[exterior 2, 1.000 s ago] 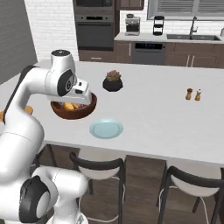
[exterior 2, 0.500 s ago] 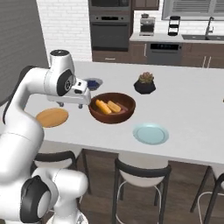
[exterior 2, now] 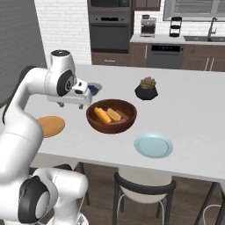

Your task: Place one bun and one sausage from the bowl on each plate.

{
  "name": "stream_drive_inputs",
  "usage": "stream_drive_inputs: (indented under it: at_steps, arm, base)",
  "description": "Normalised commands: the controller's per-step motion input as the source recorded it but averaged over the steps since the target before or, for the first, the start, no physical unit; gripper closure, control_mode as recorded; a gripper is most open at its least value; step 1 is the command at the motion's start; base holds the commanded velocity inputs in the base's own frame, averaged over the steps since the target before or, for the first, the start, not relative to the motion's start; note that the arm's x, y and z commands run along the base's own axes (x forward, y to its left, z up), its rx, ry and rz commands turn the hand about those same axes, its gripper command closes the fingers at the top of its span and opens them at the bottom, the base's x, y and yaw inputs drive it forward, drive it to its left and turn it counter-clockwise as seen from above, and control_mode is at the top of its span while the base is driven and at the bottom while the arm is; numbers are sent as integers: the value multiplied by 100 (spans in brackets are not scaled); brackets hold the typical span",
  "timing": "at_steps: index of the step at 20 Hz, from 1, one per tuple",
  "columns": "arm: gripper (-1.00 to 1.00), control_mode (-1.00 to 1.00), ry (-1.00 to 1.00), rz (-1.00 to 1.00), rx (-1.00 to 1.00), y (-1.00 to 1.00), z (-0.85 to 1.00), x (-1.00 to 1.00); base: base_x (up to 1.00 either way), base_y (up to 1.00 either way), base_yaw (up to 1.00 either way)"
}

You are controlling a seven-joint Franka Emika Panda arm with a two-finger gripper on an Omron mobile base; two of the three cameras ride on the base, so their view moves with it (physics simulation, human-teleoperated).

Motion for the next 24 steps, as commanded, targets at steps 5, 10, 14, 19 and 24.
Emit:
stream_drive_inputs:
  at_steps: [5, 10, 14, 19, 24]
  arm:
    - [-100, -100, 11, -1, 0, -29, -6, 100]
    - [-100, -100, 1, 0, 0, -43, -25, 100]
    - [-100, -100, 0, 0, 0, -7, -66, 82]
    - [-100, -100, -3, 0, -1, 0, -75, 57]
    - [-100, -100, -4, 0, -1, 0, -64, 47]
  base:
    - [0, 0, 0]
    - [0, 0, 0]
    - [0, 0, 0]
    - [0, 0, 0]
    - [0, 0, 0]
